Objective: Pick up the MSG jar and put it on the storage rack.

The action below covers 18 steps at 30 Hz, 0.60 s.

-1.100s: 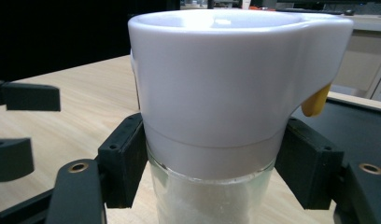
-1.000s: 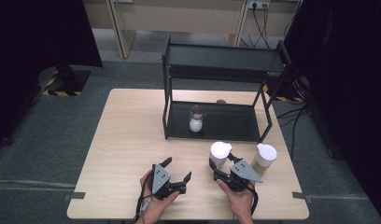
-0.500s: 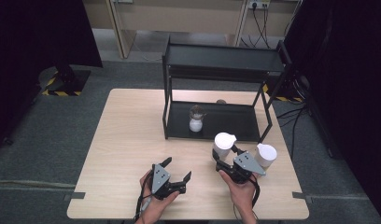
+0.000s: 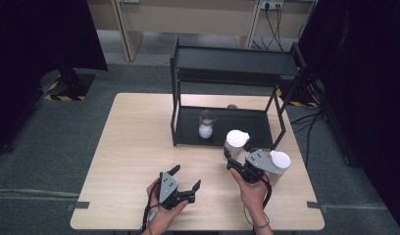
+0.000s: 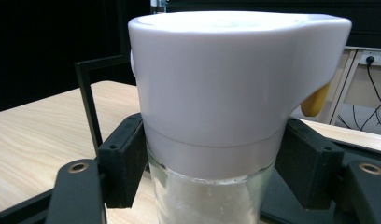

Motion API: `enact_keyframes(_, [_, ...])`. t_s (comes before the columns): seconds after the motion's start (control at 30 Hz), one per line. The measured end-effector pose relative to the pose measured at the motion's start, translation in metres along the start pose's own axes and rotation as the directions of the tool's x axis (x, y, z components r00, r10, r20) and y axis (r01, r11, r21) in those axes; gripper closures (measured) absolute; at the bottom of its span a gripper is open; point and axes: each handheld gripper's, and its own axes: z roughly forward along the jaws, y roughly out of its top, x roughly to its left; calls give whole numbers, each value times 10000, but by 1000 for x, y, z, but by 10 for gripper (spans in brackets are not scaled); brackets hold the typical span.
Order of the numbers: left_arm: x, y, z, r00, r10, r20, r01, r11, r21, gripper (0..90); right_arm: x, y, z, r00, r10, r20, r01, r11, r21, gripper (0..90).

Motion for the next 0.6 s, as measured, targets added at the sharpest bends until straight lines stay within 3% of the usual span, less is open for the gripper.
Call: enact_keyframes(0.6, [0,0,0,10000,-19,-4,19,10000,6,91,-9,3,23,9990,208,388,-214,9997,133,308])
